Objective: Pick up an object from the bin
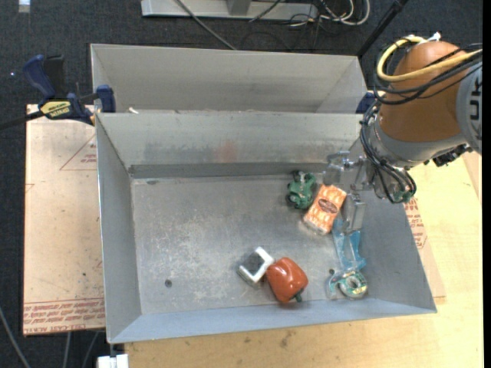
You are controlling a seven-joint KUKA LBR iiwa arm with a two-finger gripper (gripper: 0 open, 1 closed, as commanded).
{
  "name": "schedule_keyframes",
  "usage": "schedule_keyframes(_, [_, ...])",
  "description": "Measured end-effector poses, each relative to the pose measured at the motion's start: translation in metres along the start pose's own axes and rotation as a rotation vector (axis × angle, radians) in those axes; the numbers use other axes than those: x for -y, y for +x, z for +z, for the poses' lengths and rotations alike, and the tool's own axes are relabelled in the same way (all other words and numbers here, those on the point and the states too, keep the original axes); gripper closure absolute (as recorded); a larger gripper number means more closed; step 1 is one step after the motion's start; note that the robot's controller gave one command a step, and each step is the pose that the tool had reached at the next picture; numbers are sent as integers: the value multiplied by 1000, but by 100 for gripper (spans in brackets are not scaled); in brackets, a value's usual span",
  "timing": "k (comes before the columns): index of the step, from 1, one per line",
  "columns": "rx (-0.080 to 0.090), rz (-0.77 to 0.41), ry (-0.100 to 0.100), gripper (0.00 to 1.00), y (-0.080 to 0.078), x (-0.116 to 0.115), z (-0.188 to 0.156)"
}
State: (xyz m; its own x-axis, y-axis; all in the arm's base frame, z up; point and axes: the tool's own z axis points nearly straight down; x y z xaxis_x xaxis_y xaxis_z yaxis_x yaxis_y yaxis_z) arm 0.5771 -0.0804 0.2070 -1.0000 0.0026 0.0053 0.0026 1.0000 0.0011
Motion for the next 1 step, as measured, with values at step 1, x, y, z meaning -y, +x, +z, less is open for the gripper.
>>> schedule_keyframes(1, [8,-2,1,0,-1,0,-5])
